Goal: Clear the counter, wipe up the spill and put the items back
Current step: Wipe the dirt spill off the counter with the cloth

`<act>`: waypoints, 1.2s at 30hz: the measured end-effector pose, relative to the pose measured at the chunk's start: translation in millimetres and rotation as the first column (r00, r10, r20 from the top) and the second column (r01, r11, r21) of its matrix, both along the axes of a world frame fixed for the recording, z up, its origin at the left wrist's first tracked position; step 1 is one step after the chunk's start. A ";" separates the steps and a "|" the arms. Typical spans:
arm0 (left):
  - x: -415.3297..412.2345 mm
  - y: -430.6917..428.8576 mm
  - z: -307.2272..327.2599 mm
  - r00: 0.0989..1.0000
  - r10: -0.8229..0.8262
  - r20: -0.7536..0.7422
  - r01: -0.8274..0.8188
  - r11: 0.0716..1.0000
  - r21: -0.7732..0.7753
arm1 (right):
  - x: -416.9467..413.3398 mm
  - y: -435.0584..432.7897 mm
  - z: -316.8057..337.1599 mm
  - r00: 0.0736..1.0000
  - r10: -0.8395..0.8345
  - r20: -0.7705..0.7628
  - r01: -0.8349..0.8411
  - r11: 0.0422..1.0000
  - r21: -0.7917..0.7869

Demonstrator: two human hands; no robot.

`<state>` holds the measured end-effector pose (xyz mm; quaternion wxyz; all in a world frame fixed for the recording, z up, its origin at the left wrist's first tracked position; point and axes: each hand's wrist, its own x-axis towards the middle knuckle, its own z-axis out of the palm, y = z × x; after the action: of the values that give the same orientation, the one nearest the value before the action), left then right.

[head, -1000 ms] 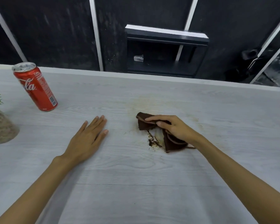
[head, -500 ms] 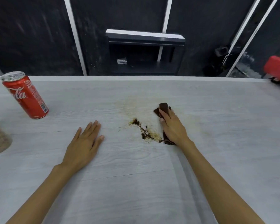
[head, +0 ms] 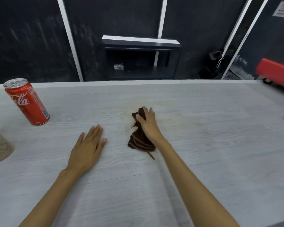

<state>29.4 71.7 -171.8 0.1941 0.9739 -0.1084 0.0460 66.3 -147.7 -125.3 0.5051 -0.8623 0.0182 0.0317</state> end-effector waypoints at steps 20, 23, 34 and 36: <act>0.5 1.0 -0.4 1.000 0.001 0.021 -0.001 0.999 -0.042 | 45.4 -29.5 -21.7 0.947 0.177 0.268 -0.021 0.866 -0.500; 1.8 1.1 0.5 1.000 0.004 0.030 -0.002 0.999 -0.050 | 51.1 -27.4 -20.5 0.927 0.100 0.362 0.085 0.883 -0.461; 1.3 1.5 0.9 0.999 0.003 0.036 0.000 0.995 -0.095 | 50.4 -60.0 19.5 0.979 -0.124 -0.161 0.101 0.984 -0.146; 1.3 1.4 1.3 0.999 0.001 0.034 0.002 0.995 -0.100 | 47.0 -66.3 13.6 0.983 -0.160 -0.089 0.110 0.906 -0.409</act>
<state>30.7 73.1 -170.5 0.2408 0.9620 -0.1094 0.0679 113.3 -214.0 -111.8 0.3157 -0.9409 0.1143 0.0442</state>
